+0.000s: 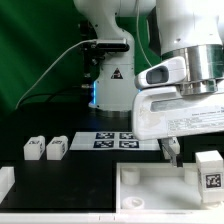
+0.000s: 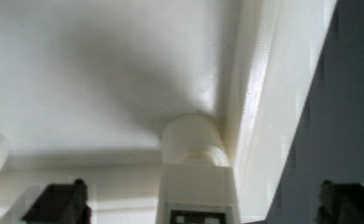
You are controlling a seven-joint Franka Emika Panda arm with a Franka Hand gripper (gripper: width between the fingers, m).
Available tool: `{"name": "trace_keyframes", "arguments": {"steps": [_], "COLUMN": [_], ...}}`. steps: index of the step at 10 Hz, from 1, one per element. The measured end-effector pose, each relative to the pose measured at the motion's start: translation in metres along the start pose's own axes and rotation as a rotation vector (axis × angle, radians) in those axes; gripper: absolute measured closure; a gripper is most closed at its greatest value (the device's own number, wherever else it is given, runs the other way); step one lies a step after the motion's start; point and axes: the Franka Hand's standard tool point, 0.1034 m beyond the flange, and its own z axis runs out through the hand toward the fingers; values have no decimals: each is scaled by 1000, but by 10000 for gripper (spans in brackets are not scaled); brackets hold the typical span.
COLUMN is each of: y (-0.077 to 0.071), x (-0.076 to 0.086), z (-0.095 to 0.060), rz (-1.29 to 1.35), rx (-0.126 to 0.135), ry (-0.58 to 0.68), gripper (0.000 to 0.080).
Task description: Assemble one leg
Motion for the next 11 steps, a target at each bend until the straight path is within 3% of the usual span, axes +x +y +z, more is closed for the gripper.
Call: {"name": "trace_keyframes", "arguments": {"steps": [7, 8, 9, 10, 11], "y": [0, -2, -2, -4, -5], "x": [0, -28, -27, -7, 0], "z": [0, 11, 8, -6, -14], "rz": [0, 2, 12, 18, 19], "rx": [0, 11, 18, 26, 31], "ry": [0, -137, -188, -179, -196], "gripper": [150, 150, 150, 150, 150]}}
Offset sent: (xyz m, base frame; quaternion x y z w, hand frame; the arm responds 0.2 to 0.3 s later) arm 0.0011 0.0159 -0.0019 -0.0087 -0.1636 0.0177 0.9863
